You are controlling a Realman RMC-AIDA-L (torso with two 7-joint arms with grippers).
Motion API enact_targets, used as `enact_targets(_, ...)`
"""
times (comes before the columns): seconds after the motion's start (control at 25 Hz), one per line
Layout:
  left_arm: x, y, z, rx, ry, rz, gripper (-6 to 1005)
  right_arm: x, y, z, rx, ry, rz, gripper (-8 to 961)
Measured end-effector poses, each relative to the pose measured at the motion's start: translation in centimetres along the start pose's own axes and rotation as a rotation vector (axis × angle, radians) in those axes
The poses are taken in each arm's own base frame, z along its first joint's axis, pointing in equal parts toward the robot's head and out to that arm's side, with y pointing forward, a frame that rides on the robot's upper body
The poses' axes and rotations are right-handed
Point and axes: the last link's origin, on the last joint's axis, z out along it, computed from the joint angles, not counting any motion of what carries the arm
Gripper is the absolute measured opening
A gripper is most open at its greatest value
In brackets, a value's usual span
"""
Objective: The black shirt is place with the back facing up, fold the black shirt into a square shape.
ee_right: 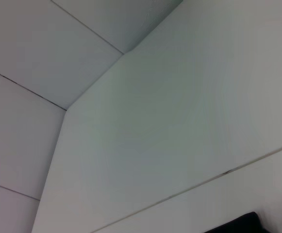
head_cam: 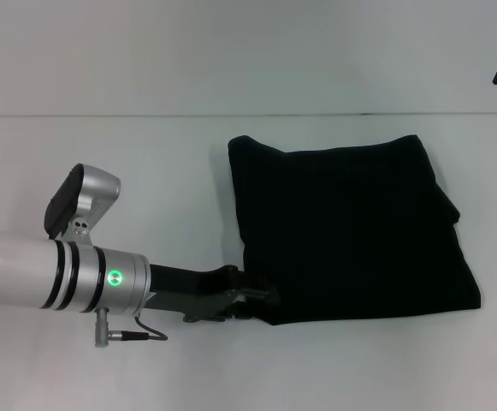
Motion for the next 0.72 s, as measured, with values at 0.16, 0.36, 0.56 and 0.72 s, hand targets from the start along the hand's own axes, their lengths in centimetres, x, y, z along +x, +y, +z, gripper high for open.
enact_targets(0.16, -0.11, -0.06, 0.16, 0.004, -0.001, 0.000, 663, 0.05, -0.14, -0.09, 0.001, -0.002, 0.004, 802)
enact_targets(0.36, -0.14, -0.18, 0.13, 0.000, 0.007, -0.007, 589, 0.08, -0.22, -0.13, 0.001, -0.004, 0.008, 802)
enact_targets(0.56, -0.27, -0.12, 0.14, -0.005, 0.000, 0.001, 309, 0.11, -0.19, -0.07, -0.001, -0.003, 0.009, 802)
enact_targets(0.72, -0.46, -0.04, 0.09, -0.017, -0.008, 0.019, 156, 0.16, -0.21, -0.03, -0.001, -0.002, 0.010, 802)
